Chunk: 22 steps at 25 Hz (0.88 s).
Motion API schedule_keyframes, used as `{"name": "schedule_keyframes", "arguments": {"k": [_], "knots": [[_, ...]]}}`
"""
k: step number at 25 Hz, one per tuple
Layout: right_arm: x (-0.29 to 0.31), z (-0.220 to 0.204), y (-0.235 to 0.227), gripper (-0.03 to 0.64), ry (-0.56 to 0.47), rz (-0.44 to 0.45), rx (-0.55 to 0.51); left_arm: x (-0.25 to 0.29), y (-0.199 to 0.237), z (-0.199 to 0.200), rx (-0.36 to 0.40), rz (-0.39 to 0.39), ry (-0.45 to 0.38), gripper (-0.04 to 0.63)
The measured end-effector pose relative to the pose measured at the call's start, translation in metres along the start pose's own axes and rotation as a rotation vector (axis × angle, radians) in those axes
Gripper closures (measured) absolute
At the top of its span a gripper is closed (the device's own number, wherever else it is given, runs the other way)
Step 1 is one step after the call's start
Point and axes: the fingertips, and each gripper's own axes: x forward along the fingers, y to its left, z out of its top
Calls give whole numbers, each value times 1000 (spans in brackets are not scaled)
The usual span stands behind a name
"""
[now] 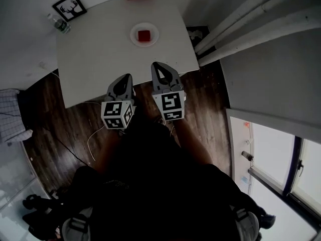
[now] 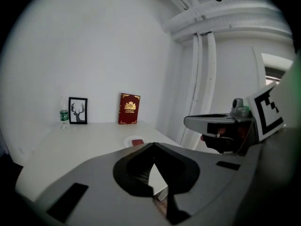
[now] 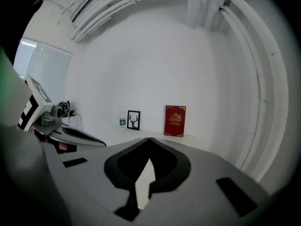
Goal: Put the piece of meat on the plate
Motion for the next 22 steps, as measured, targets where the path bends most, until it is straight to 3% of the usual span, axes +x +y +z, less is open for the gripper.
{"name": "schedule_keyframes", "arguments": {"k": [9,22], "knots": [[-29,27,3,595,-56,-112,49,-5,-20,35,80,-106,-47,594],[-24,45,4,595,-34,-195,-50,8,-29,58,82,-232,-108,594]]}}
